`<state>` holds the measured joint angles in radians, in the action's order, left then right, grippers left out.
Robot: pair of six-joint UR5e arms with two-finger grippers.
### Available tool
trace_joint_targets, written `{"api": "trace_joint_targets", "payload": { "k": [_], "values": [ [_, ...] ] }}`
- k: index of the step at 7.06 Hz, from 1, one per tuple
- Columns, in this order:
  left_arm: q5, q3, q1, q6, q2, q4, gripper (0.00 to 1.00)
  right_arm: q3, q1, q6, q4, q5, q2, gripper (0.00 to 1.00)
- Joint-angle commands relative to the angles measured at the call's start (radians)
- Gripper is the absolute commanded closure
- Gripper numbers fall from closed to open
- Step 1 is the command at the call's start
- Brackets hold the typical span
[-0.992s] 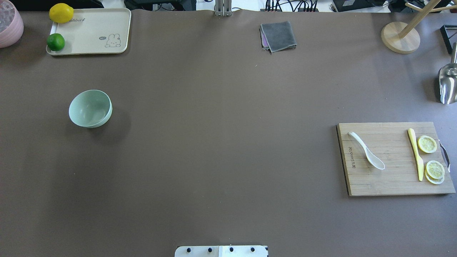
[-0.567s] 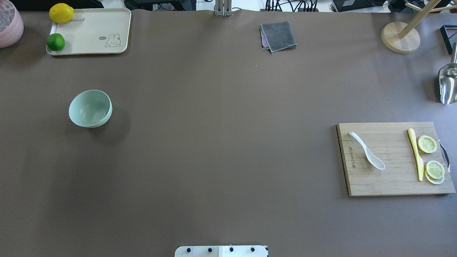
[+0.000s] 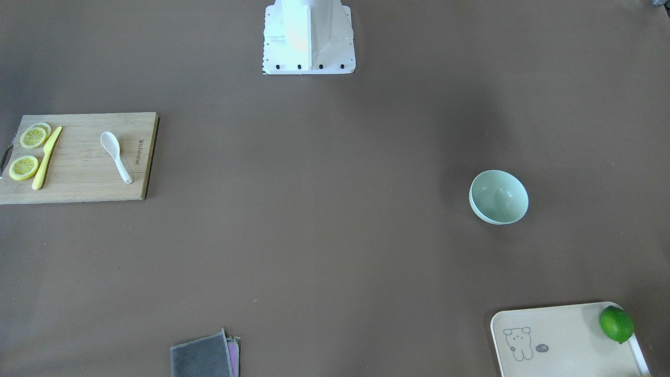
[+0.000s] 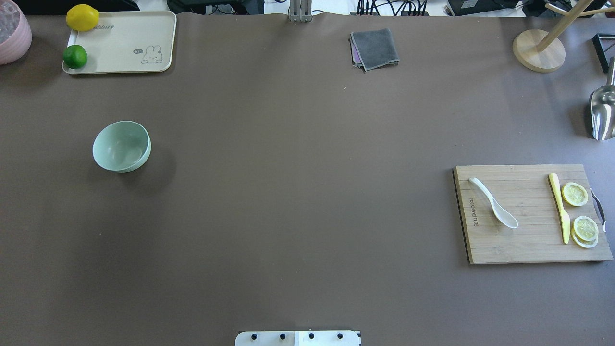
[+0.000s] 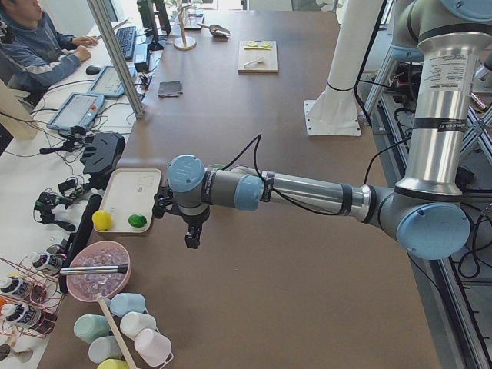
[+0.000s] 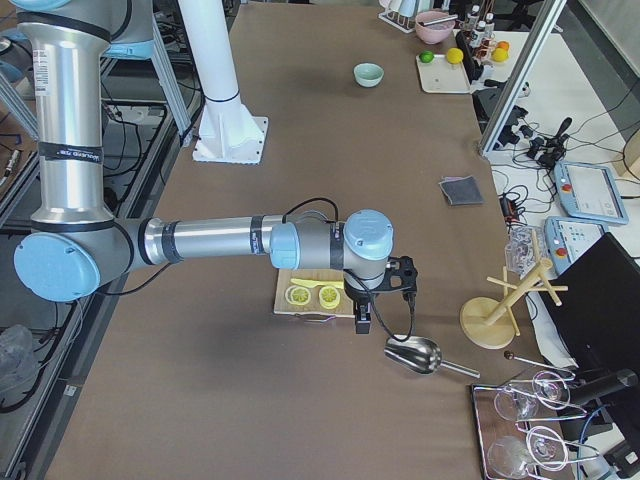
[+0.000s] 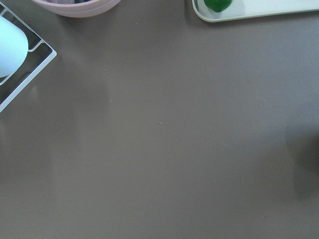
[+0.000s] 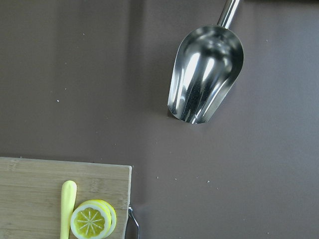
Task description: Place spoon in bowl
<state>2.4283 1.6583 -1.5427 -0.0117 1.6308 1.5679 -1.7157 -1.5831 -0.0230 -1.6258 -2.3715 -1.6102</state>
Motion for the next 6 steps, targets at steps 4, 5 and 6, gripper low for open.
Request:
{"api": "trace_joint_targets", "payload": {
  "k": [4,5,6],
  "values": [
    [0.002,0.018,-0.002,-0.001,-0.002,-0.002,0.03,0.022,0.000,0.001,0.000,-0.003,0.004,0.00],
    [0.002,0.021,-0.002,-0.001,-0.002,-0.002,0.03,0.015,0.000,0.003,0.000,-0.005,0.009,0.00],
    [0.002,0.020,-0.001,-0.001,0.000,-0.002,0.02,0.011,0.000,0.003,0.001,-0.024,0.009,0.00]
  ]
}}
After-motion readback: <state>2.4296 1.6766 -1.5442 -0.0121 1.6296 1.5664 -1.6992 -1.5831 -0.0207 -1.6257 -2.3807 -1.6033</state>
